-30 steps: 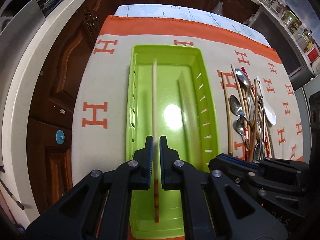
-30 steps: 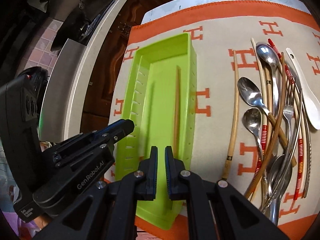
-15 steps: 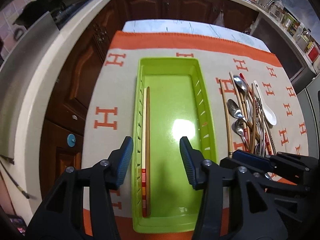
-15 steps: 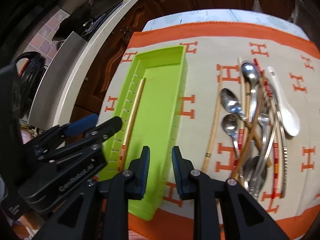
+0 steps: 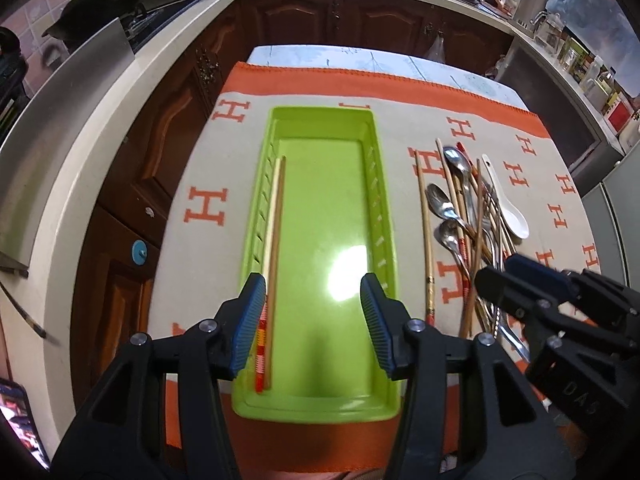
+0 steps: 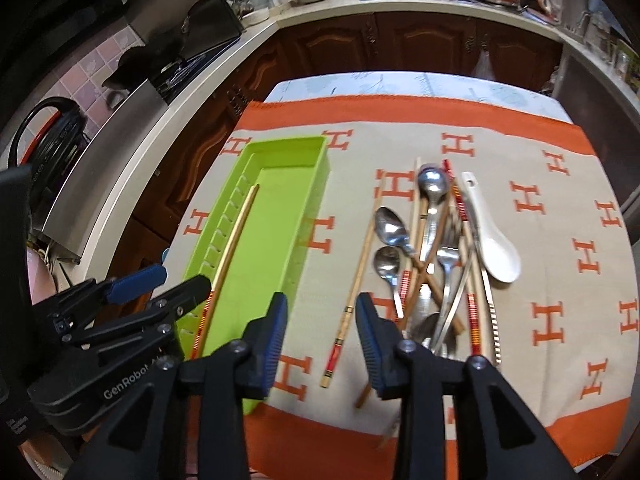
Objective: Organize utensils
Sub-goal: 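Withdraw both open tools from the tray back toward the utensil pile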
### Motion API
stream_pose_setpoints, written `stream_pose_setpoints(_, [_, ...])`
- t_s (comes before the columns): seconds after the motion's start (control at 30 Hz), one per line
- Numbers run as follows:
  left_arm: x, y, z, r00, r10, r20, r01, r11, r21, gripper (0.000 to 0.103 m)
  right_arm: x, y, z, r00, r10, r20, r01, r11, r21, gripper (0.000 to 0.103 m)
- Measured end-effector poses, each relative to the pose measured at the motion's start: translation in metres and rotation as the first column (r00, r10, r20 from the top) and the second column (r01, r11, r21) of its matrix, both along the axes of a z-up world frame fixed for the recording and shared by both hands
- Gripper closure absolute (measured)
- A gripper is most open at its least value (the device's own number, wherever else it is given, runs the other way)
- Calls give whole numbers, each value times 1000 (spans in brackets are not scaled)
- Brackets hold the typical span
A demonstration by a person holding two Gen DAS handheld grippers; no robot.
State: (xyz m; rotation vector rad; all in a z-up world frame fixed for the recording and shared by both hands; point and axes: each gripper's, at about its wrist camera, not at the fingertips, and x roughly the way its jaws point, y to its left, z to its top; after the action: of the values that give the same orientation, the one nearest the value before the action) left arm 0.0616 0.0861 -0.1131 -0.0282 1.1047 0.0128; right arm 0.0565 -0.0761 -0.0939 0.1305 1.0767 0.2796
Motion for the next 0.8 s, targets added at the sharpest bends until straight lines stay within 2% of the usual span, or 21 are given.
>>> stream_pose_setpoints(0.13, [-6,-17,-1,999,-34,-6,34,999,-3,57,-6,-13,6,1000,0,1,0,1000,-16,63])
stream_pose_setpoints(0.2, [-8,-26,1,999,-50,-3,50,999,-6,57,-10,-23,12,1000,2,15,-1,1000,-28,53])
stream_pose_setpoints(0.27, [-8,-35,4,998,-66,4,66,998,-9,57,-13,-32,18,999,-9,36,10,999,-31,51])
stream_pose_setpoints(0.37, [-10,-51,10,996,-92,20,92,996,-2,54,-19,-55,28,996,-43,81,45,999,-20,51])
stream_pose_setpoints(0.43, [-11,-62,15,994,-107,39,107,994,5,50,-20,-66,32,993,-73,97,78,996,-45,51])
stream_pose_setpoints(0.63, [-6,-87,22,986,-143,80,143,990,5,50,-27,-102,37,972,-144,187,154,987,-42,51])
stream_pose_setpoints(0.8, [0,-106,20,977,-187,102,188,982,-8,50,-21,-120,26,980,-136,147,145,988,-50,51])
